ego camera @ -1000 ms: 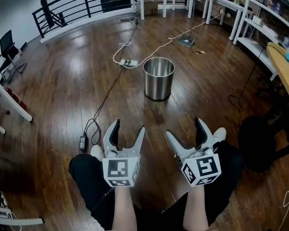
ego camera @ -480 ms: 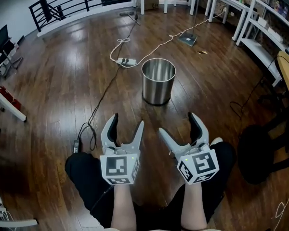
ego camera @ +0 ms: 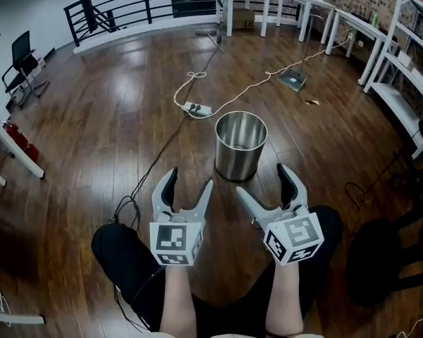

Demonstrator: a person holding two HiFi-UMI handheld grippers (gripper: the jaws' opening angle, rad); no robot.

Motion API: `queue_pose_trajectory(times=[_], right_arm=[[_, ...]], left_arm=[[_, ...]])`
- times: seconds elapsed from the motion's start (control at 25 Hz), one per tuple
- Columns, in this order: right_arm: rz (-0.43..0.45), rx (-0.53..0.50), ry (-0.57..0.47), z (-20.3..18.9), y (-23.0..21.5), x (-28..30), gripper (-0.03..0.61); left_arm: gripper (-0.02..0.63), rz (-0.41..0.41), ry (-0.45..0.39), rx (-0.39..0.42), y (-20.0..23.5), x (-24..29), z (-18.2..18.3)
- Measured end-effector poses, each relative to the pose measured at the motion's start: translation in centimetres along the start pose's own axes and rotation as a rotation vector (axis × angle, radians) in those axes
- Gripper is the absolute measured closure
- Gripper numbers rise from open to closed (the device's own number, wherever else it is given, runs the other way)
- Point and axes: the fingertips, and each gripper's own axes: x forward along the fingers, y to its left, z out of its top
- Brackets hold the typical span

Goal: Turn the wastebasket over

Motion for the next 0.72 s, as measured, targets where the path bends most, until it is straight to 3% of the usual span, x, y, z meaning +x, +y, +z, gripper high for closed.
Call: queue_pose_trajectory(times=[0.16, 0.36, 0.52, 0.72], right_arm=[[0.068, -0.026, 0.039, -0.3, -2.4, 3.6, 0.149], [0.06, -0.072, 0.019, 2.0, -8.0, 7.8, 0.149], [0.069, -0.065, 0.018, 1.8, -10.6, 10.4, 0.149], [0.134, -0.048, 0.097, -2.3, -11.9, 13.2, 0.149]], left_arm=[[0.258, 0.014, 0.0, -0.011, 0.5, 4.6, 0.2], [0.256, -0.037, -0.007, 0.046, -1.0, 11.0, 1.8], [0.256, -0.027, -0.004, 0.089, -0.5, 14.4, 1.5], [0.27, 0.046, 0.023, 0.011, 1.9, 17.9, -0.7]])
